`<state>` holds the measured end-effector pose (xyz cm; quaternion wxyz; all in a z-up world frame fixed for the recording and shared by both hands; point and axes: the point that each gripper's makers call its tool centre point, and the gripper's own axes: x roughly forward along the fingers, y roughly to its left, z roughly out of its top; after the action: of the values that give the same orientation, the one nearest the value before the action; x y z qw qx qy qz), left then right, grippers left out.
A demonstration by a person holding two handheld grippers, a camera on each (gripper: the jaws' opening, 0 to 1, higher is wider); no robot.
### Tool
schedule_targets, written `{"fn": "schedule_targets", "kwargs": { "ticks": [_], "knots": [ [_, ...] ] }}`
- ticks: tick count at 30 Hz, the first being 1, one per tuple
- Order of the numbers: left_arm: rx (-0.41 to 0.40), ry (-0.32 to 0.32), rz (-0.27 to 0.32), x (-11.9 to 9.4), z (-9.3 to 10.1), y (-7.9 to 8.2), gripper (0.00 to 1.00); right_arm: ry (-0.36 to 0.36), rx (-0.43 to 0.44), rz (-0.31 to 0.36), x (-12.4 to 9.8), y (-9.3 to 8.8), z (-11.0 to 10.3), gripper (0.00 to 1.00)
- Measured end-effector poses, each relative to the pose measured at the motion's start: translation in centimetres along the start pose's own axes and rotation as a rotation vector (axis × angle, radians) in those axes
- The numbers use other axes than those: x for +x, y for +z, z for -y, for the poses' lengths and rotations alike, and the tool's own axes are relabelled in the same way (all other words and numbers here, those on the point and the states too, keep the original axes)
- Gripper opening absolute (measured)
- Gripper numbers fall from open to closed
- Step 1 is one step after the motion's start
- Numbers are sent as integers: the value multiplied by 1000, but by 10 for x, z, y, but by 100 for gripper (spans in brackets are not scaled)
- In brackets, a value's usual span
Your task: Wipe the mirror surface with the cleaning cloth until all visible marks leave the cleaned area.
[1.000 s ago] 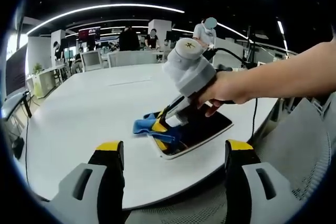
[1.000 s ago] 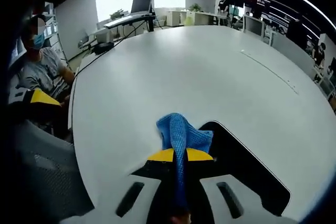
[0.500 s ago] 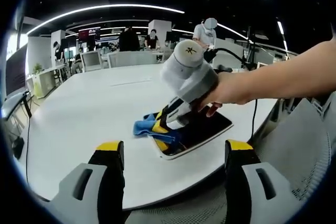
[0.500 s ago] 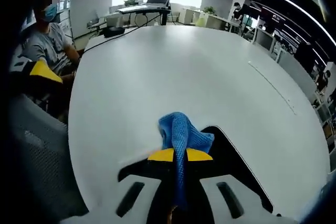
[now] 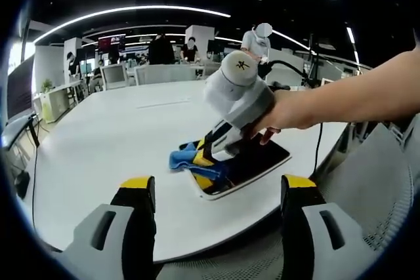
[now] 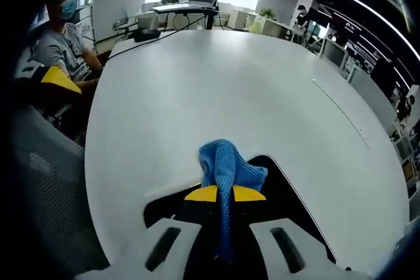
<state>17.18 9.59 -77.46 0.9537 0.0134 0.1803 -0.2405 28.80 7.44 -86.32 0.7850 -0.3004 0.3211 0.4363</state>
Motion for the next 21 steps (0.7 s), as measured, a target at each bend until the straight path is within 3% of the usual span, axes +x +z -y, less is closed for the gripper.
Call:
{"fn": "schedule_targets", "kwargs": {
  "ticks": [21],
  "knots": [
    [-1,0,-9,0,0,-2,76,-18,-22,-35,-10,-17,12,0]
  ]
}}
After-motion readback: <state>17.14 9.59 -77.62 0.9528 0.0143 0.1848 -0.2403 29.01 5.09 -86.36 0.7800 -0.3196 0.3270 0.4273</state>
